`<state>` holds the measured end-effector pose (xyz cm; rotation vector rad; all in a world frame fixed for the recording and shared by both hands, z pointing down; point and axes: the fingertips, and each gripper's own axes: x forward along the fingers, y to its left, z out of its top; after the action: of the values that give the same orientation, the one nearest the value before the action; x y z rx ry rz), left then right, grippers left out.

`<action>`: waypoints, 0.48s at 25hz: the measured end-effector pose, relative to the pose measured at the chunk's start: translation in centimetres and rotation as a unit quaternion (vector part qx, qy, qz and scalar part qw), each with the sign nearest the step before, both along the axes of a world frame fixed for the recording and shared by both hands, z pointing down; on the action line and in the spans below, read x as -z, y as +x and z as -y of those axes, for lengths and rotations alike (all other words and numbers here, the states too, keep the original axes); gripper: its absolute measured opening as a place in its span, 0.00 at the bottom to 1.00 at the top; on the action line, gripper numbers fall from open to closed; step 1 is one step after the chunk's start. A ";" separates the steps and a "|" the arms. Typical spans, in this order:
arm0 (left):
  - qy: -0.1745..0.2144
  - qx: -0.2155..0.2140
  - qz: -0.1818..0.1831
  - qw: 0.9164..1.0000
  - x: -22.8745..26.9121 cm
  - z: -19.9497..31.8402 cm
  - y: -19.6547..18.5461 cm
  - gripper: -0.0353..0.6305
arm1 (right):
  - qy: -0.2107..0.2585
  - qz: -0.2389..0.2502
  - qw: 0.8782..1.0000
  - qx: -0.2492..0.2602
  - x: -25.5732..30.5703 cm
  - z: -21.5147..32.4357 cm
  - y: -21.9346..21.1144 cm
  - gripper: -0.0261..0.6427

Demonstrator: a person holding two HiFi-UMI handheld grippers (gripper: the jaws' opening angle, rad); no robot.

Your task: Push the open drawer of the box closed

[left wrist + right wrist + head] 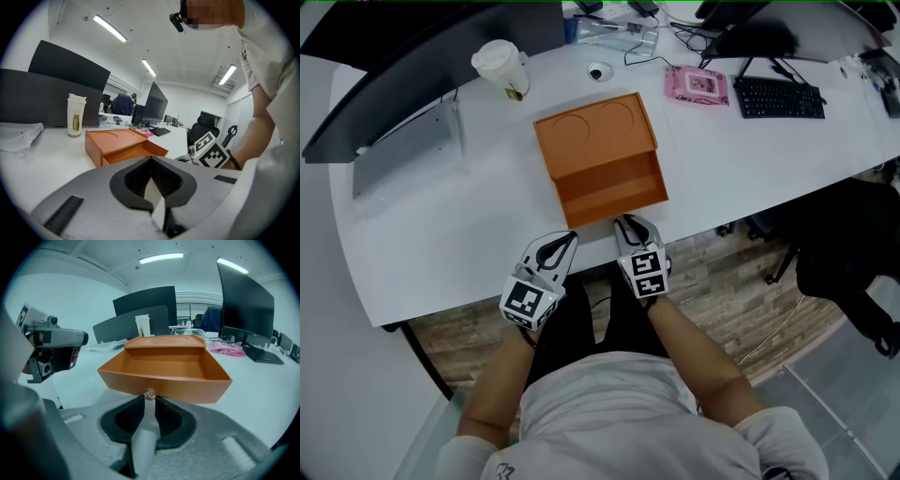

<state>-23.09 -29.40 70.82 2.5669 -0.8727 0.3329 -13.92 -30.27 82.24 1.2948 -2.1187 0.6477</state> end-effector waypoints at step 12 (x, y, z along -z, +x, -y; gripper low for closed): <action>0.008 0.011 -0.001 1.000 0.9 1.3 -0.7 0.05 | -0.010 -0.013 1.000 0.007 0.1 1.3 0.3 0.14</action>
<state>-23.75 -30.69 69.93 2.5696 -0.9039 0.3175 -13.62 -31.54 82.17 1.2697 -2.0930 0.6416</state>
